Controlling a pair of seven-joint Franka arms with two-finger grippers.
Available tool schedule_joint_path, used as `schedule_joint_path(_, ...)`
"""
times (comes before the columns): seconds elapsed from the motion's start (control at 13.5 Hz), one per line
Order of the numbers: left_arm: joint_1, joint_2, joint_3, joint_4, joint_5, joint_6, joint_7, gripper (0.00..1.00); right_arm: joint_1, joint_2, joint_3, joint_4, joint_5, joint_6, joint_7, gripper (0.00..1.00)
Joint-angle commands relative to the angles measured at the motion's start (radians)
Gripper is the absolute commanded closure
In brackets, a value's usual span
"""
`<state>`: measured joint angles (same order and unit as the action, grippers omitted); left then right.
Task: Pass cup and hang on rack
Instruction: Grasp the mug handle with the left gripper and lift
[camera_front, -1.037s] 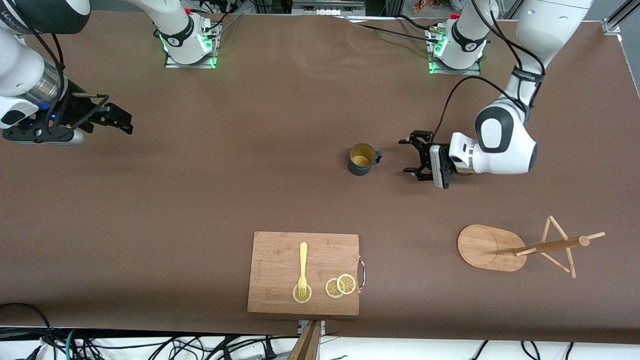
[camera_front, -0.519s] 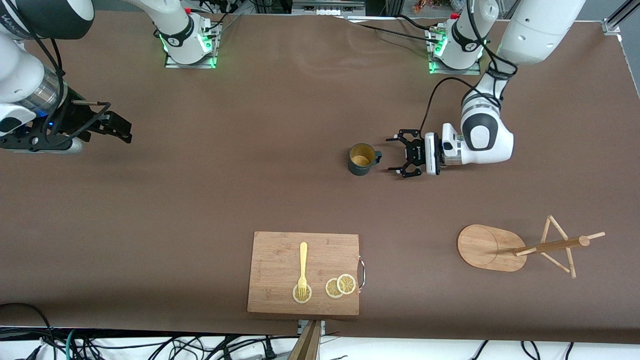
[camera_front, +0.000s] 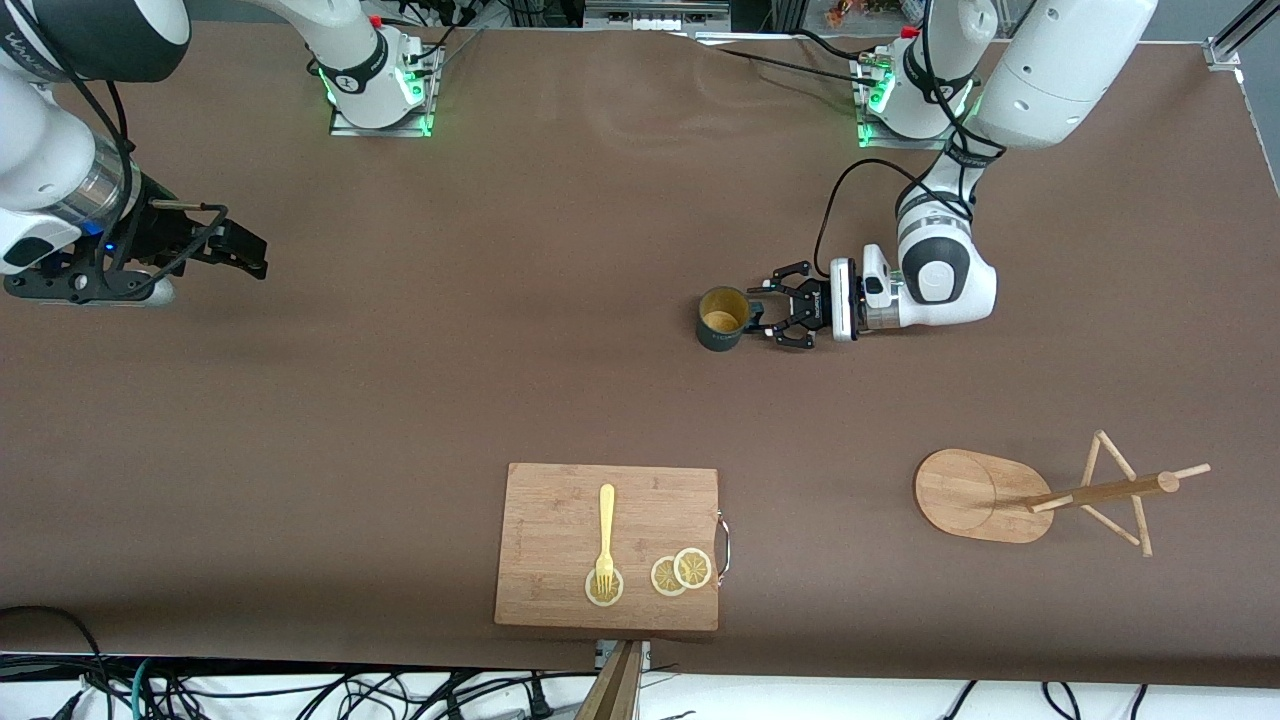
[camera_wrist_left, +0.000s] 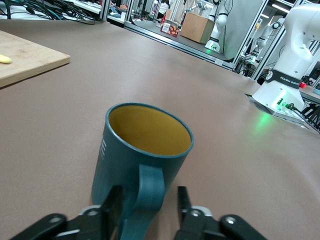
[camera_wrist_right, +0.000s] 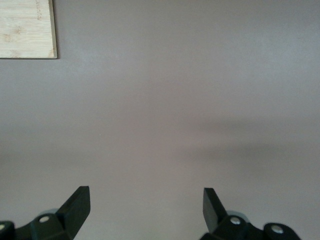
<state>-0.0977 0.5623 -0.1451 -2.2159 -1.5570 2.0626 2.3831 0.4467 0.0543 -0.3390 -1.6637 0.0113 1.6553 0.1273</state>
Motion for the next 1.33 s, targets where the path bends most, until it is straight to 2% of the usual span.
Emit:
schedule_joint_path(0.0,0.004,0.016,-0.002,0.034,-0.035,-0.001,0.047,0.97,-0.205,-0.013,0.212,0.004,0.001,-0.02,0.006,0.0)
schedule_joint_path(0.07,0.007,0.017,-0.002,0.047,-0.037,-0.001,0.042,0.97,-0.28,-0.016,0.285,0.001,0.003,-0.02,0.006,0.0)
schedule_joint_path(0.15,0.01,0.019,-0.004,0.05,-0.037,-0.005,0.033,0.97,-0.325,-0.019,0.322,-0.008,0.003,-0.017,0.006,0.0)
schedule_joint_path(0.44,0.067,-0.013,0.001,0.056,-0.015,-0.143,-0.151,0.97,-0.329,-0.019,0.322,-0.008,0.003,-0.014,0.005,0.0)
schedule_joint_path(0.59,0.108,-0.06,0.005,0.058,0.09,-0.183,-0.273,0.97,-0.33,-0.016,0.321,-0.007,0.004,-0.012,0.005,0.0)
schedule_joint_path(0.81,0.232,-0.123,0.006,0.062,0.254,-0.298,-0.46,0.96,-0.33,-0.016,0.321,-0.002,0.004,-0.008,0.005,0.0)
schedule_joint_path(0.96,0.31,-0.134,0.007,0.062,0.343,-0.357,-0.508,0.96,-0.33,-0.014,0.321,-0.002,0.006,0.0,0.005,0.0)
schedule_joint_path(1.26,0.498,-0.125,0.01,0.064,0.4,-0.439,-0.592,0.96,-0.33,-0.016,0.321,-0.002,0.006,-0.005,0.005,0.0)
